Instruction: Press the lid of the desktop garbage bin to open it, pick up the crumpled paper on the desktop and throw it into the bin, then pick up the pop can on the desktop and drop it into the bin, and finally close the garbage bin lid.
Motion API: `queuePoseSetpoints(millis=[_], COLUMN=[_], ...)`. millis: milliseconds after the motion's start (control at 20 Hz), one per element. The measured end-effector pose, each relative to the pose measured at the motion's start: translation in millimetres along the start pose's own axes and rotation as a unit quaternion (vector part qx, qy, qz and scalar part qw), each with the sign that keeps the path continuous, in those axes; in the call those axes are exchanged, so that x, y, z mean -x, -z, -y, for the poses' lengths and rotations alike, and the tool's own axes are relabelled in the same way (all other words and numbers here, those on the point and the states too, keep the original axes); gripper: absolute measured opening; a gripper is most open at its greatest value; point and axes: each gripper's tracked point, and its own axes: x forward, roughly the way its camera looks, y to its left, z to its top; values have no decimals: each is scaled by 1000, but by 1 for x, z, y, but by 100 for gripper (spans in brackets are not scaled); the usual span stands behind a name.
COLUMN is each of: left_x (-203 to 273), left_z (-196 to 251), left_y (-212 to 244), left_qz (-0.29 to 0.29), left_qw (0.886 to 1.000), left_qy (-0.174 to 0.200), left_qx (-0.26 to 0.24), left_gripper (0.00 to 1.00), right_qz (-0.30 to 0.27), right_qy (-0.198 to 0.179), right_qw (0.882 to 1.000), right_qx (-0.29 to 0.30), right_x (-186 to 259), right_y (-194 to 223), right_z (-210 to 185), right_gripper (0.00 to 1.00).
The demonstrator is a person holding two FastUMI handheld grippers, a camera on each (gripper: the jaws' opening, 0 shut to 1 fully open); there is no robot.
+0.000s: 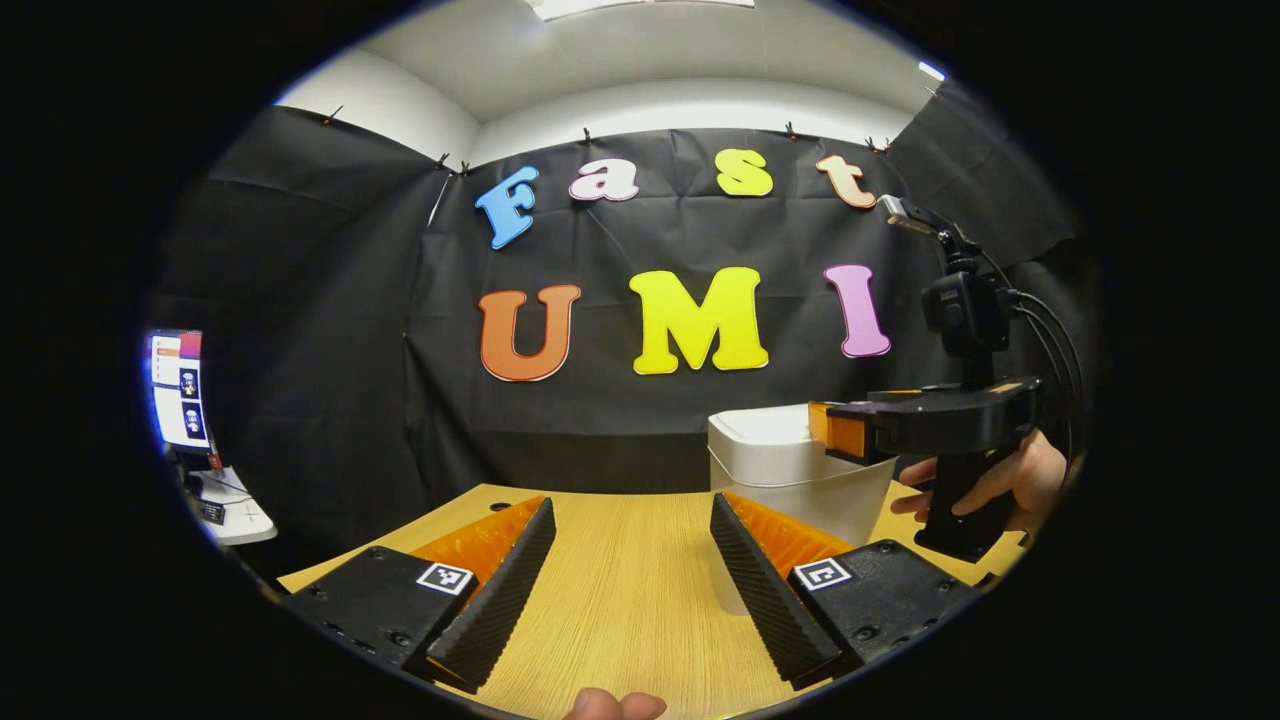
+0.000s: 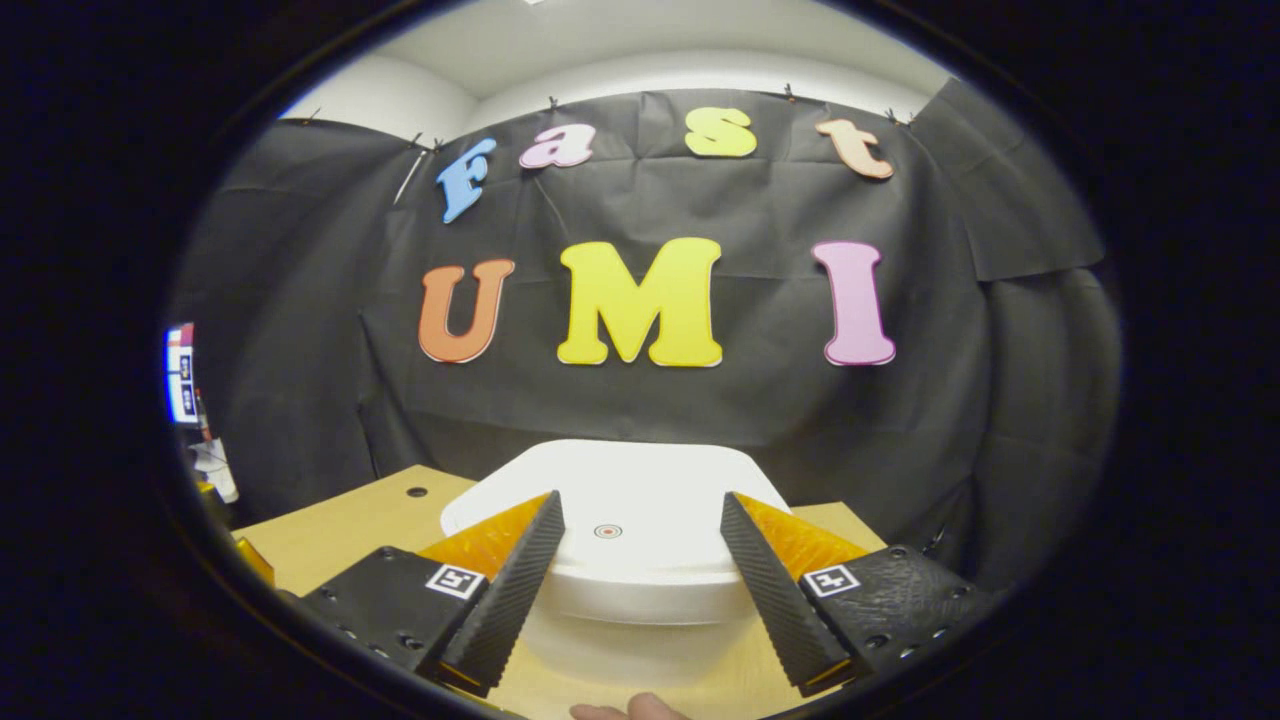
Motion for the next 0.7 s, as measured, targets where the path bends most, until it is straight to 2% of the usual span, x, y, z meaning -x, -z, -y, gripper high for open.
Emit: queuePoseSetpoints(millis=[300, 450, 500, 700], left_x=[0, -1, -2, -1], left_z=[6, 9, 10, 12], left_y=[-7, -7, -6, -8], left_qz=[10, 12, 10, 10], left_qw=[1000, 1000, 1000, 1000], left_qy=[2, 5, 7, 5], left_qx=[6, 8, 7, 5], left_gripper=[100, 100, 100, 100], right_qz=[38, 69, 81, 91], right_qy=[-5, 6, 7, 16], right_qw=[999, 997, 997, 995], right_qx=[-10, -19, -19, -24], right_x=[0, 2, 2, 5], right_y=[5, -2, -6, -12], right_z=[2, 3, 1, 11], right_gripper=[100, 100, 97, 98])
